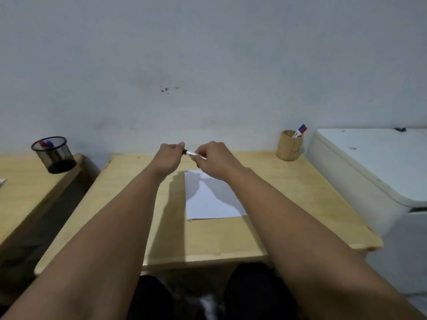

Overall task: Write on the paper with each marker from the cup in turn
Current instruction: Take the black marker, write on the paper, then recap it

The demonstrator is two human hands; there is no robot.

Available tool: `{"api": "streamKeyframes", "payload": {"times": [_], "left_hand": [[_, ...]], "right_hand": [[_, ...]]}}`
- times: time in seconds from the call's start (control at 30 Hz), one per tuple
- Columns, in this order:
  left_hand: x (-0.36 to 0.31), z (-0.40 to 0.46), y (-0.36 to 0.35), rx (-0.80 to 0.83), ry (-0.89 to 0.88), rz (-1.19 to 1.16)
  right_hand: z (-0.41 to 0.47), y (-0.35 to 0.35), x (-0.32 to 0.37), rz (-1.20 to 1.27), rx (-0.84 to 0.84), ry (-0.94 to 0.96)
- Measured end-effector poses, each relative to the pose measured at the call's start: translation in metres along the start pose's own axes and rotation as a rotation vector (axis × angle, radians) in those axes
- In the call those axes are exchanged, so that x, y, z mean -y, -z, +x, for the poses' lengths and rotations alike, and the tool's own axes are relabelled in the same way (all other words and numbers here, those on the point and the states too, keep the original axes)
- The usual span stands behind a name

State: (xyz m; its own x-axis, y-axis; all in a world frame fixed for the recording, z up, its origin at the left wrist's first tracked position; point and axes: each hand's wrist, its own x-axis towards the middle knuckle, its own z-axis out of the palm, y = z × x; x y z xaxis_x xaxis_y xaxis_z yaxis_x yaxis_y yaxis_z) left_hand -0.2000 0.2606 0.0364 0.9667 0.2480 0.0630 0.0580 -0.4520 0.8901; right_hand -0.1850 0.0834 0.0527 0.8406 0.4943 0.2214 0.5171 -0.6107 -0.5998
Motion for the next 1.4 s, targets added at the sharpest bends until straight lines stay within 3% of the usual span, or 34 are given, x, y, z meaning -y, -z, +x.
{"api": "streamKeyframes", "payload": {"times": [0.13, 0.2, 0.27, 0.4, 0.6, 0.8, 0.9, 1.0, 1.1, 1.4], "left_hand": [[0.018, 0.006, 0.034, -0.194, 0.129, -0.063], [0.035, 0.012, 0.054, -0.296, 0.155, 0.221], [0.050, 0.010, 0.057, -0.274, 0.145, 0.525], [0.072, 0.005, 0.018, -0.117, 0.011, 0.828], [0.098, 0.024, -0.007, -0.105, -0.078, 0.960], [0.106, 0.022, -0.002, -0.159, -0.169, 0.925], [0.098, 0.003, -0.002, -0.257, -0.333, 0.836], [0.092, -0.028, -0.007, -0.159, -0.509, 0.729], [0.098, -0.048, -0.006, 0.004, -0.506, 0.696], [0.107, -0.058, -0.007, 0.211, -0.308, 0.816]], "right_hand": [[0.008, -0.010, -0.007, -0.287, -0.004, 0.110], [0.006, -0.010, -0.026, -0.240, 0.001, 0.031], [0.007, -0.011, -0.041, 0.044, -0.036, -0.121], [0.020, -0.020, -0.048, 0.761, -0.106, -0.383], [0.041, -0.017, -0.050, 1.332, -0.118, -0.497], [0.058, -0.033, -0.063, 1.112, -0.267, -0.539], [0.062, -0.042, -0.066, 1.047, -0.324, -0.565], [0.063, -0.048, -0.061, 0.986, -0.302, -0.537], [0.066, -0.057, -0.054, 0.856, -0.272, -0.512], [0.074, -0.097, -0.051, 0.776, -0.243, -0.491]]}}
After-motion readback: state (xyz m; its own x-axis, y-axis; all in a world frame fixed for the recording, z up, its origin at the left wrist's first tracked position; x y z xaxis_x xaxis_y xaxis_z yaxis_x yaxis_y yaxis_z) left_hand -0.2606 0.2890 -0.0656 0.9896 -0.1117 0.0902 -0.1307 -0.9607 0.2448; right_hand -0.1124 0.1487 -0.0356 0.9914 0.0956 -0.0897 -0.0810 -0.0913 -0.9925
